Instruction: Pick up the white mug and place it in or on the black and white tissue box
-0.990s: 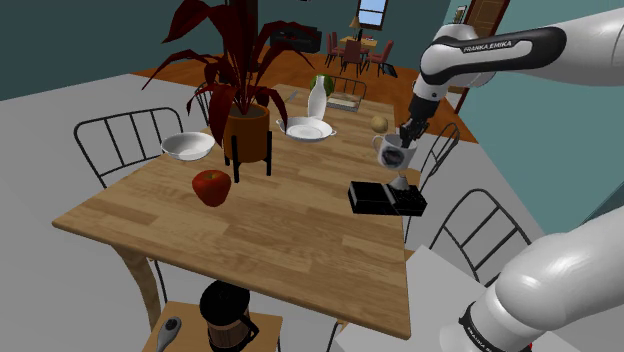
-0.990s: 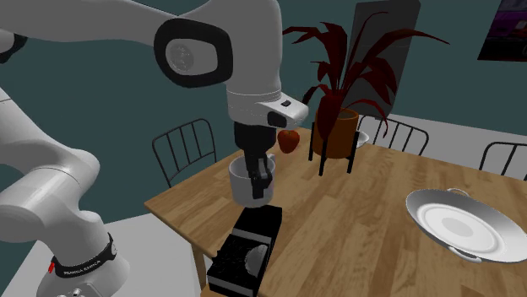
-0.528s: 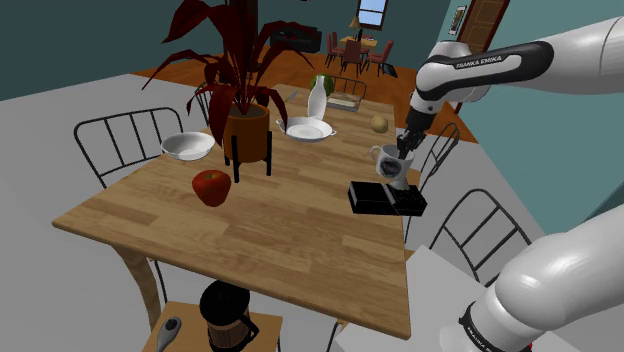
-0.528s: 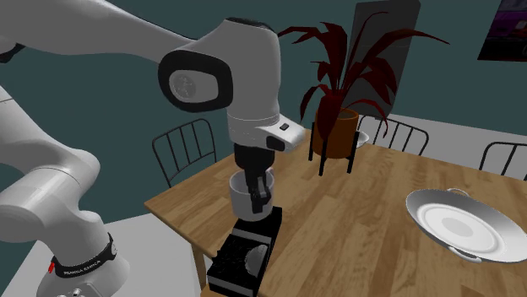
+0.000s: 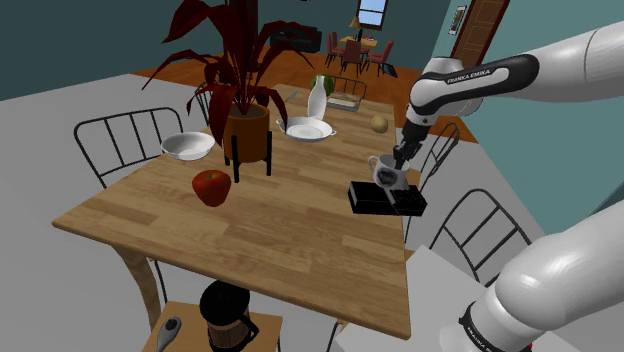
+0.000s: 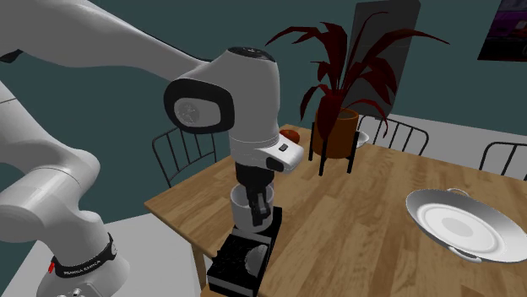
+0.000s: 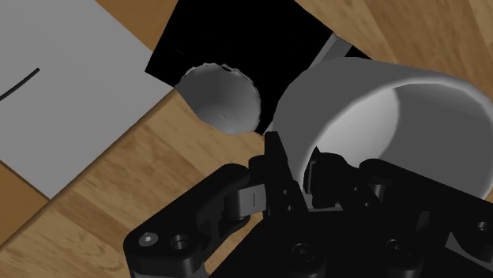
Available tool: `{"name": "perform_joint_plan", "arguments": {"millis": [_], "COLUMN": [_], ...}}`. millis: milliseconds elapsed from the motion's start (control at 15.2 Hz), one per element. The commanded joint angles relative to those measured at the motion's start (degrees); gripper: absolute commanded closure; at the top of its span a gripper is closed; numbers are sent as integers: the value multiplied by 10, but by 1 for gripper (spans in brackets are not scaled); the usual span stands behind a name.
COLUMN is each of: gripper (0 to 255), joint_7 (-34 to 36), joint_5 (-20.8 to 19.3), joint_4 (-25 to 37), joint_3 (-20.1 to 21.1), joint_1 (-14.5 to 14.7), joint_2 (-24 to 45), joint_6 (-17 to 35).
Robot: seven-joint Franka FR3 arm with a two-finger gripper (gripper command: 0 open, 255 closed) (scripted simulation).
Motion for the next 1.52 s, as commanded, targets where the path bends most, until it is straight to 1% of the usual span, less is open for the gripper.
{"name": "perform_joint_plan", "arguments": {"millis": [0, 330, 396, 726, 990, 1452], "gripper": [255, 255, 0, 0, 0, 0], "joint_7": [0, 0, 0, 0, 3, 3], "joint_5": [0, 0, 0, 0, -4, -4], "joint_4": [-1, -1, -1, -1, 53, 53], "joint_3": [0, 0, 0, 0, 3, 3], "joint_1": [0, 0, 0, 0, -1, -1], "joint_2": [1, 1, 1, 1, -21, -21], "joint_6": [3, 3, 3, 3, -73, -73]}}
